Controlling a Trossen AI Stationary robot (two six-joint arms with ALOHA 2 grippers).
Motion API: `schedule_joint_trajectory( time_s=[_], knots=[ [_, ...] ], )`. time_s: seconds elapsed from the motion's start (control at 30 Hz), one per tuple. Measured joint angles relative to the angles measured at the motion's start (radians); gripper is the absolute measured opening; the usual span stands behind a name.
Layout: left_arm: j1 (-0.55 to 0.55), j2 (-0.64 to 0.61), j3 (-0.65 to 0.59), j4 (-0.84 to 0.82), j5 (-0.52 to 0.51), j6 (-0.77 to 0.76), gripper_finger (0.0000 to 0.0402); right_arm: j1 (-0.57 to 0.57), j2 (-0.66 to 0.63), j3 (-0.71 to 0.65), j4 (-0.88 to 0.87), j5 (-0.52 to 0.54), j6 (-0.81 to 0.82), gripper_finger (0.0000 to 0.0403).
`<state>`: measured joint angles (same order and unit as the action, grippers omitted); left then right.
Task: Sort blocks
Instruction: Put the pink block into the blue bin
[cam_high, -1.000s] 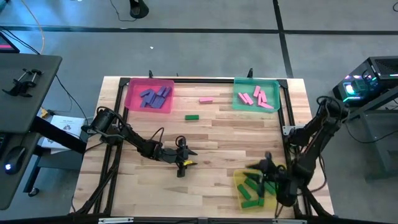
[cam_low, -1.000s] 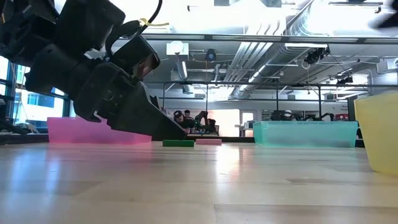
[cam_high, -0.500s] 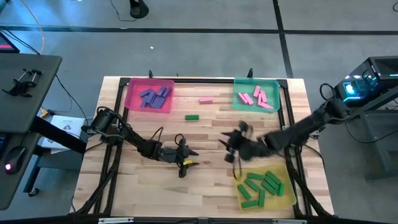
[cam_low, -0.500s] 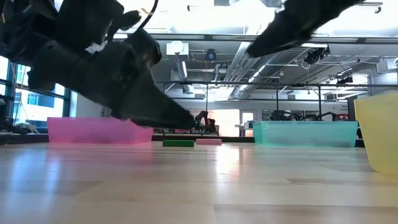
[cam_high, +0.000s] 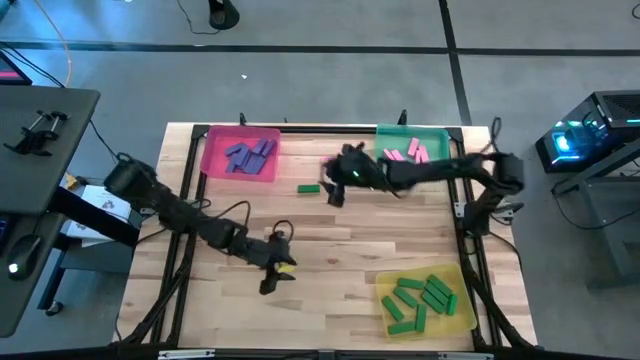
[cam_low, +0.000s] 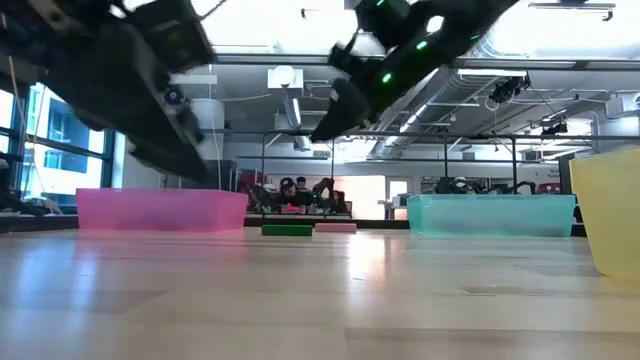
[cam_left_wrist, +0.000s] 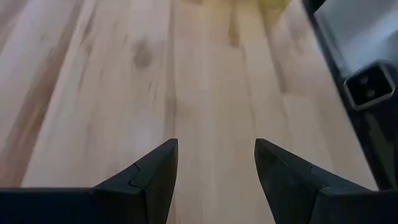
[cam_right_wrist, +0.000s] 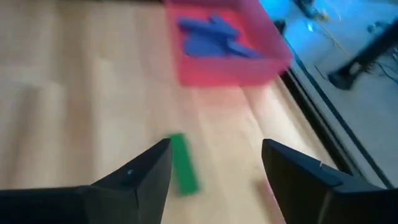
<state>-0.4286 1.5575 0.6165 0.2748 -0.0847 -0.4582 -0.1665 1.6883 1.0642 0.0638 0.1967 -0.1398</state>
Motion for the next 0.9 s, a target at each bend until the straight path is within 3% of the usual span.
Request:
schedule_joint_trajectory(
  time_s=[0.13,0.3,0.63,0.9],
  knots=[
    [-0.060,-0.094,0.000,-0.201,-0.149,-0.065,0.0202,-0.097,0.126,0.163,-0.176,-0.034,-0.055,0.0236],
    [-0.128,-0.130,0.000,-0.307,-0.296,-0.133,0.0202,-0.186,0.282,0.363,-0.422,-0.119,-0.105,0.0236],
    [-0.181,-0.114,0.001,-0.333,-0.344,-0.169,0.0202,-0.282,0.541,0.703,-0.810,-0.144,-0.219,0.0236],
    [-0.185,-0.114,0.001,-0.330,-0.363,-0.177,0.0202,-0.332,0.632,0.773,-0.928,-0.159,-0.220,0.0223]
  ],
)
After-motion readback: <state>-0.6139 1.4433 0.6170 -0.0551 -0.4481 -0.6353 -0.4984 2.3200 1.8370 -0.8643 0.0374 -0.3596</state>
